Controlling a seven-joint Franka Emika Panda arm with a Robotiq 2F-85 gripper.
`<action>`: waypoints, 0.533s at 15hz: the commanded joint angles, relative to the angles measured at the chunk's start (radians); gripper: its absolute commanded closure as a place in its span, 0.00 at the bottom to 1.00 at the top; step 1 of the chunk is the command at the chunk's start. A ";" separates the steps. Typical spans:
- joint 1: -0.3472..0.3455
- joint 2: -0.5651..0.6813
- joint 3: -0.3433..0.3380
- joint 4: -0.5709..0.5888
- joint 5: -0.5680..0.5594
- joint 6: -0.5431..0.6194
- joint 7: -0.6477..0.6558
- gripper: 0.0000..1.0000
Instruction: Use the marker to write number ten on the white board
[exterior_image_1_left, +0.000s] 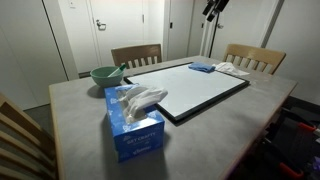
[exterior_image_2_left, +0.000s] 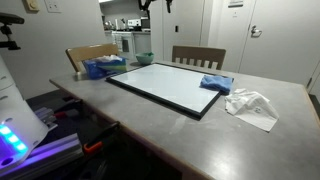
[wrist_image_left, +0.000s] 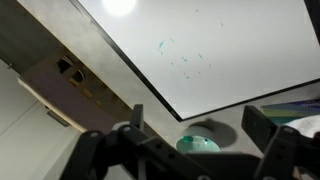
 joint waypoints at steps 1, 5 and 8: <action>-0.074 0.016 0.087 0.008 0.069 -0.004 -0.049 0.00; -0.126 0.014 0.142 0.005 0.060 -0.011 -0.052 0.00; -0.067 0.056 0.121 0.023 0.242 0.015 -0.255 0.00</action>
